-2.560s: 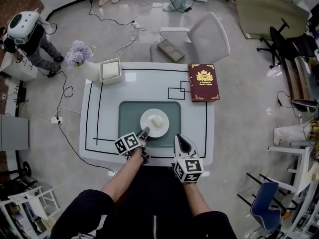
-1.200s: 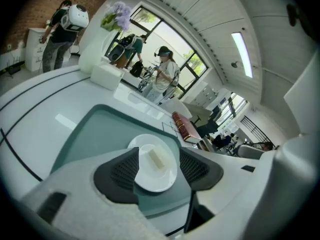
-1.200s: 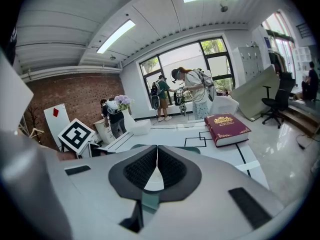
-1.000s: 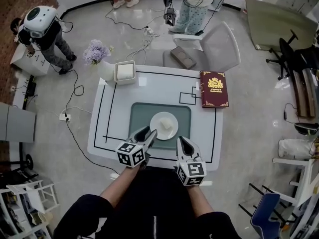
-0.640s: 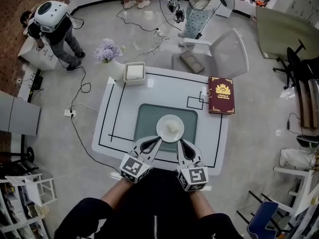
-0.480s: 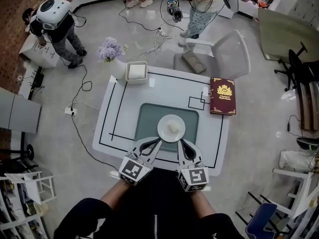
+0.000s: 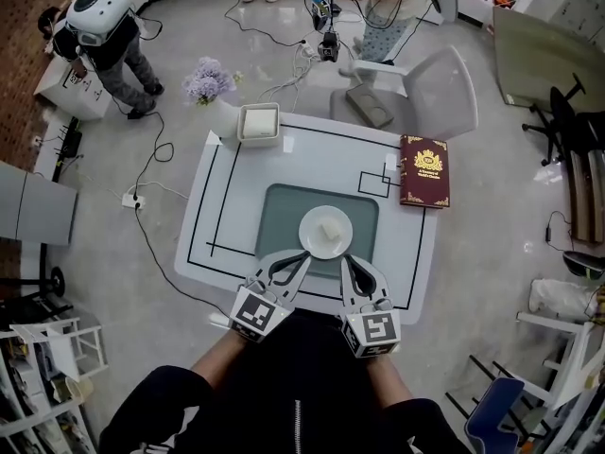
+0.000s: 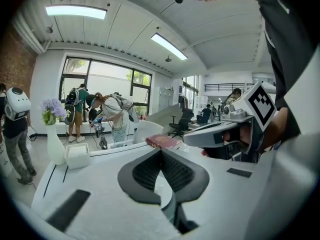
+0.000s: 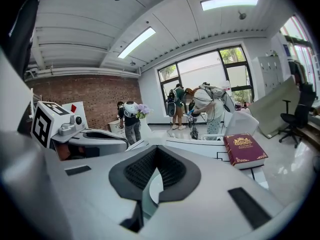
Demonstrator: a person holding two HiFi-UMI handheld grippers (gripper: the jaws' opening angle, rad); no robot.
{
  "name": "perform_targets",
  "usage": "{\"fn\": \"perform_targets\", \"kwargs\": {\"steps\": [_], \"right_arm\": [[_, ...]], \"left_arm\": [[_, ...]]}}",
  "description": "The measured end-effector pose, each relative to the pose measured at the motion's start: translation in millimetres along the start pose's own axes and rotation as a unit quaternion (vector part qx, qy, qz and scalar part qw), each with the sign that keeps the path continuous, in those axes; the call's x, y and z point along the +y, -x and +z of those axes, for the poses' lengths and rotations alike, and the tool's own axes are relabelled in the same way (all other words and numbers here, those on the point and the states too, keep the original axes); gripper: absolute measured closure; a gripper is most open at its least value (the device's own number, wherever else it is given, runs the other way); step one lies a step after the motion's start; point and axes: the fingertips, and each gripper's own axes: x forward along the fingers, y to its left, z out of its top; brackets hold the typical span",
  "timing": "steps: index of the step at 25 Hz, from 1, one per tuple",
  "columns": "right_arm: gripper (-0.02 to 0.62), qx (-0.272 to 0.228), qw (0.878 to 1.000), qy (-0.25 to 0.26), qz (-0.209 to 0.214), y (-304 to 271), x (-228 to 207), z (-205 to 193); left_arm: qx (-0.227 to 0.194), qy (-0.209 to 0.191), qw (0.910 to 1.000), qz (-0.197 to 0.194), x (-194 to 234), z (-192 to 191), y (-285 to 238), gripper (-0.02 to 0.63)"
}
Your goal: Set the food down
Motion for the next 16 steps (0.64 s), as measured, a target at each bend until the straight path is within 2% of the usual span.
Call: {"fn": "perform_targets", "kwargs": {"steps": [3, 5, 8, 16], "right_arm": [[0.586, 0.003, 1.000, -0.001, 0.000, 0.5, -1.4, -1.2], [0.586, 0.005, 1.000, -0.001, 0.001, 0.4, -1.8, -1.8], [0.586, 0.007, 1.000, -0.003, 0.002, 0.1, -2.1, -3.1], [0.586, 0.009, 1.000, -0.006, 0.004, 1.2, -5.5, -5.4]], "left_arm": [[0.010, -0.008, 0.9999, -0.003, 0.6, -1.8, -2.2, 0.601], [0.005, 0.013, 0.9999, -0.005, -1.1, -2.6, -4.0, 0.601], [0.007, 0.021, 0.9997, -0.007, -1.4, -4.3, -5.7, 0.601], [0.015, 0.015, 0.9997, -0.007, -2.3, -6.8, -8.8, 0.601]]}}
